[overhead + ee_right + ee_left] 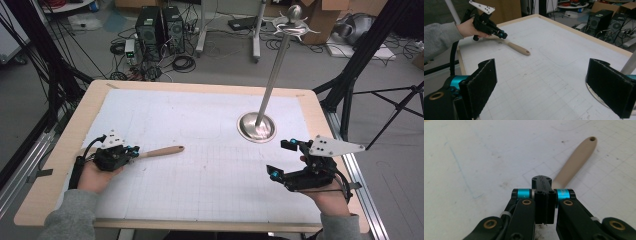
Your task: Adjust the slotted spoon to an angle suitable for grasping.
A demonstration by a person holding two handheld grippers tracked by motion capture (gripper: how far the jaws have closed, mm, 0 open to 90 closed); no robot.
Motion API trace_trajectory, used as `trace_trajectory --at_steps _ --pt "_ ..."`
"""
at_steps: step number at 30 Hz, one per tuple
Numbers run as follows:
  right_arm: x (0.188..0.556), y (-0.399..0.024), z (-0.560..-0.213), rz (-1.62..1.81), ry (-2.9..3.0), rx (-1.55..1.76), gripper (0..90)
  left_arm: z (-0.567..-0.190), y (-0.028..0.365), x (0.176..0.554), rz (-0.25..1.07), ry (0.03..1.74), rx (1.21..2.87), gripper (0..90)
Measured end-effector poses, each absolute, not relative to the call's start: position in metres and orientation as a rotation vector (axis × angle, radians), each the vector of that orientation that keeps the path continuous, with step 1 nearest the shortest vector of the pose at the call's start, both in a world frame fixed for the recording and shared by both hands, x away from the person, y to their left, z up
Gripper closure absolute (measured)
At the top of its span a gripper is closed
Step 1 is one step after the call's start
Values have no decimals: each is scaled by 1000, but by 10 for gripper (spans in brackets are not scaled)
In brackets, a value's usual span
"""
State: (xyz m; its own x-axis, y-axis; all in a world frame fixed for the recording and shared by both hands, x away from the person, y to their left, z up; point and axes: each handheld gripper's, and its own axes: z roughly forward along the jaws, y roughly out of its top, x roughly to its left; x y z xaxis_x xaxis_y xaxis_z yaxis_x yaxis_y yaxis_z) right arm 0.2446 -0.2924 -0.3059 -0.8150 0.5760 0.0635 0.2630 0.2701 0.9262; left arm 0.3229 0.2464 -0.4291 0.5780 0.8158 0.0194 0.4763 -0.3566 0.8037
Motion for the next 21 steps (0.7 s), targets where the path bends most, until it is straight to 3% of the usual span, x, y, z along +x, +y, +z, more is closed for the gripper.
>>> trace_trajectory --at_steps 21 --pt "249 -289 -307 1563 2267 761 89 -434 252 313 573 1141 2048 896"
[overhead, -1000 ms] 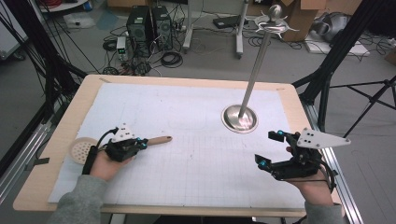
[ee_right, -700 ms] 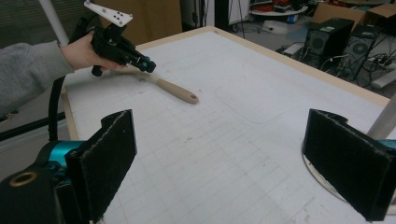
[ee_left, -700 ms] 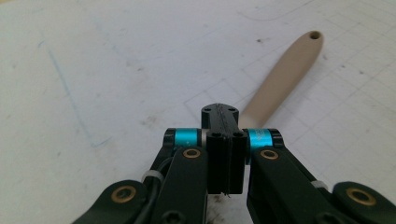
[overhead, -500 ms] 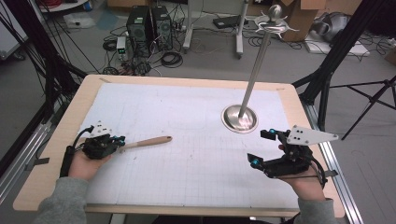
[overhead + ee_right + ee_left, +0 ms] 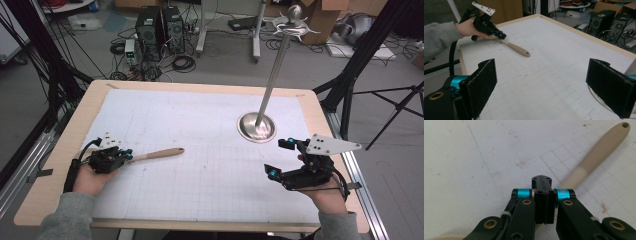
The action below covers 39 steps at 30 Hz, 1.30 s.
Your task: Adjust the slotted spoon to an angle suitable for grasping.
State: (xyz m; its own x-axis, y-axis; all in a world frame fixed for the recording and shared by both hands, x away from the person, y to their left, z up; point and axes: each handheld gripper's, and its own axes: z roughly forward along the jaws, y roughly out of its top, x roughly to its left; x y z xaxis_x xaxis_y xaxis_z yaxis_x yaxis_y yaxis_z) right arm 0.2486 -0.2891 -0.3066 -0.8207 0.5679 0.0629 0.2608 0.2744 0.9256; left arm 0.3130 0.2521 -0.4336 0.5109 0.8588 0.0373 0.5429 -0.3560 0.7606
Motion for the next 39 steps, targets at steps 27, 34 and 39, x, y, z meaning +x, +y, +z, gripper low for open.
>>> trace_trajectory --at_steps 27,34,39 --pt "254 -281 -306 1563 2284 739 89 -433 180 291 368 854 2053 895" --pt "252 -284 -308 1556 2282 749 89 -441 167 305 351 804 2124 895" --pt "249 -287 -308 1546 2276 760 89 -443 162 308 391 754 2173 896"
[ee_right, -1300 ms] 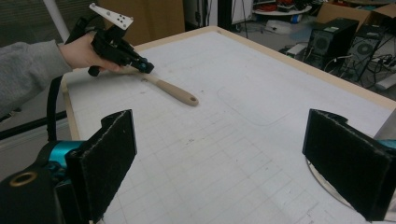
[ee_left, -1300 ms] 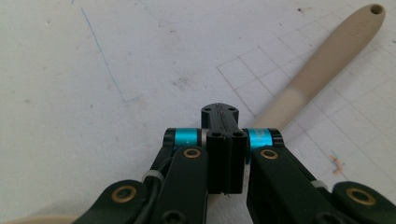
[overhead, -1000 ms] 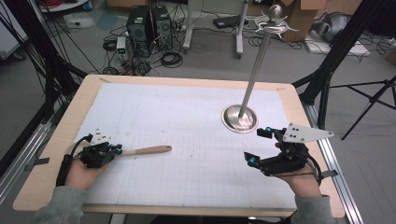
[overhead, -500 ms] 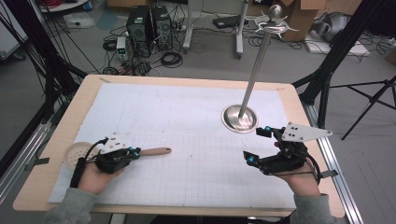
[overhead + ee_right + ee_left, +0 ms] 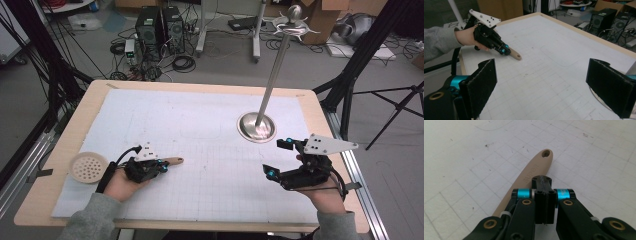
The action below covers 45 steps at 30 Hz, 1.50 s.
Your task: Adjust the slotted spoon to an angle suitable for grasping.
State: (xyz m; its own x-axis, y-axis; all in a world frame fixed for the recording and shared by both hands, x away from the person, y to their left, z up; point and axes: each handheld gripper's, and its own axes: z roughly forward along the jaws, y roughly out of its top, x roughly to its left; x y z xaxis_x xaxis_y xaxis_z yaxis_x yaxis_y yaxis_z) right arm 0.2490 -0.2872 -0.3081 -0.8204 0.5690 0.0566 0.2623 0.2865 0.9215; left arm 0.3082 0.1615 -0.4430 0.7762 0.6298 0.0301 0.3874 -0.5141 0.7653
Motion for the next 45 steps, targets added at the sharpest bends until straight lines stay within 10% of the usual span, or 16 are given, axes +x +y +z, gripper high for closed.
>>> trace_trajectory --at_steps 35,45 --pt "230 -309 -312 1518 2249 828 89 -430 169 328 437 845 2107 894" --pt "231 -309 -313 1511 2255 831 89 -409 196 323 393 805 2070 766"
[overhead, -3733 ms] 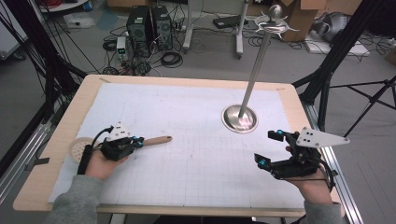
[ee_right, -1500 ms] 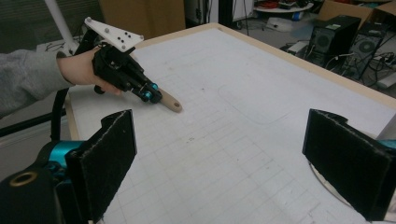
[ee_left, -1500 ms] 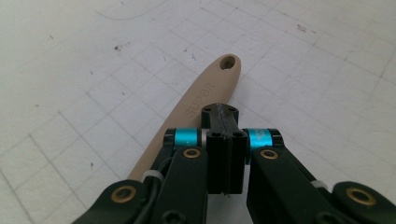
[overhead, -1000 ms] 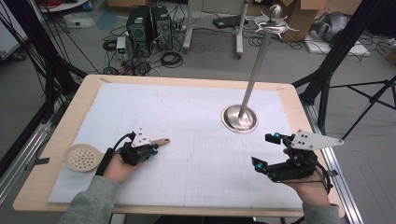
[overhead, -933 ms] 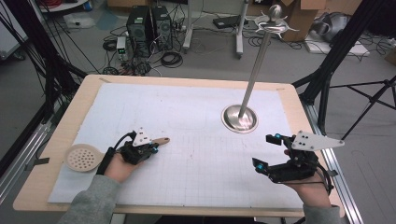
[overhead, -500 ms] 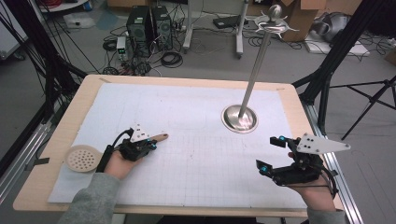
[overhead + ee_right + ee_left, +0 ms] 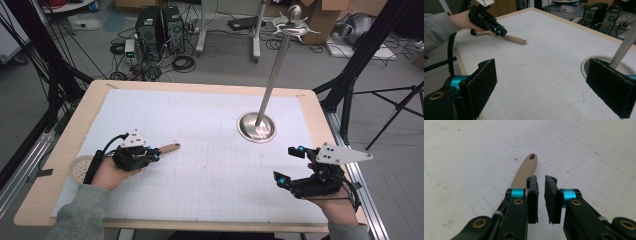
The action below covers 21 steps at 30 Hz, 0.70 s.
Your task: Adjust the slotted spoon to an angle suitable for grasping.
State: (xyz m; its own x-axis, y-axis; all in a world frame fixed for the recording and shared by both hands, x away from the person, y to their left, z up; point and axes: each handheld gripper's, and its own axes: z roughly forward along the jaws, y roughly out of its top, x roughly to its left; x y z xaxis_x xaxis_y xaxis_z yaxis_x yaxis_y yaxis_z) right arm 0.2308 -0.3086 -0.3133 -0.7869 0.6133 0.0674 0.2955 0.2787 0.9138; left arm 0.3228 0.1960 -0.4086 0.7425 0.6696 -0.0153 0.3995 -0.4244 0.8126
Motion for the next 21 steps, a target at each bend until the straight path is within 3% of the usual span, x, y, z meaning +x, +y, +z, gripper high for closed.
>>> trace_trajectory --at_steps 2,5,16,21 --pt "231 -309 -313 1515 2249 828 89 -403 203 323 391 809 2032 745" --pt "233 -310 -313 1516 2250 831 89 -391 216 321 381 805 1962 616" --pt "244 -297 -308 1561 2257 781 88 -381 246 306 309 715 1922 371" --pt "257 -282 -314 1563 2305 744 89 -375 258 299 338 697 1910 173"
